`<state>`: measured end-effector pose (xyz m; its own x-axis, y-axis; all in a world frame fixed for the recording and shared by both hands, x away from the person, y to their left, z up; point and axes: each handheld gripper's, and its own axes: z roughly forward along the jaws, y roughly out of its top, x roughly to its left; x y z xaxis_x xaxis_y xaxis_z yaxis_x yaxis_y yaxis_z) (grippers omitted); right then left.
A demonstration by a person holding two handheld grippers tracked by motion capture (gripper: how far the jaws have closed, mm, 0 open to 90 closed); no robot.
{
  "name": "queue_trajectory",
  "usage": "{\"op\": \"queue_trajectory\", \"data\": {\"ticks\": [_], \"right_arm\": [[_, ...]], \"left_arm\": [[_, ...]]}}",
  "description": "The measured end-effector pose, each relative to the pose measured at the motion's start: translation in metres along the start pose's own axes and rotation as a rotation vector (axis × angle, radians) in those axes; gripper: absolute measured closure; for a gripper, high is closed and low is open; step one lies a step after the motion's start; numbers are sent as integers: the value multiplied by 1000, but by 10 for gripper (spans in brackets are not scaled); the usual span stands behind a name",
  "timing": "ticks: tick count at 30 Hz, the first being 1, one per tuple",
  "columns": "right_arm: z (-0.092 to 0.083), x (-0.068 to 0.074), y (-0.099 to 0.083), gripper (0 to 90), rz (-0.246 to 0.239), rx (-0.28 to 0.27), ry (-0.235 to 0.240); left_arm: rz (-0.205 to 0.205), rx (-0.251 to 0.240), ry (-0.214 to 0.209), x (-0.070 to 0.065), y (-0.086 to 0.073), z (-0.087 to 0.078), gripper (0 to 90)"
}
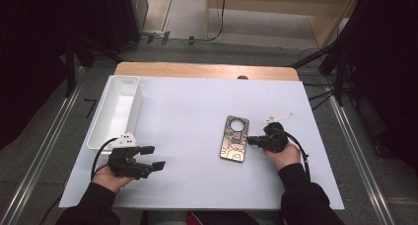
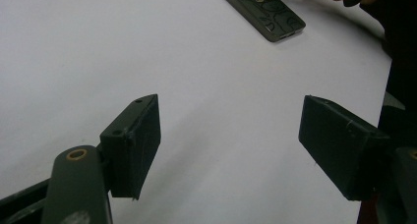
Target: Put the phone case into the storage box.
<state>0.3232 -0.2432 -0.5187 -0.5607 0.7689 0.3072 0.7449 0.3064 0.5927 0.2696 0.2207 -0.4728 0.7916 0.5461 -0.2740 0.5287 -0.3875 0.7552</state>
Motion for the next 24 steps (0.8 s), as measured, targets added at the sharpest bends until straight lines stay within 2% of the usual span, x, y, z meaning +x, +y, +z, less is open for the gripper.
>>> {"op": "queue_trajectory", "data": {"ticks": [2, 8, 13, 14, 17, 24], "right_arm": [[0, 3, -1, 880, 1, 4, 5], [3, 14, -2, 880, -44, 17, 18], [5, 19, -2, 880, -51, 21, 32], [7, 23, -1, 880, -70, 26, 39], [8, 27, 0, 880, -88, 27, 38], [15, 41, 3, 880, -118, 35, 75]], "left_arm": [[0, 0, 0, 0, 0, 0, 237], [1, 1, 0, 0, 0, -1, 237], [-1, -1, -1, 0, 0, 0, 237], [-1, 0, 0, 0, 0, 0, 236], [-1, -1, -1, 0, 0, 0, 236], [-2, -1, -1, 0, 0, 0, 237]]}}
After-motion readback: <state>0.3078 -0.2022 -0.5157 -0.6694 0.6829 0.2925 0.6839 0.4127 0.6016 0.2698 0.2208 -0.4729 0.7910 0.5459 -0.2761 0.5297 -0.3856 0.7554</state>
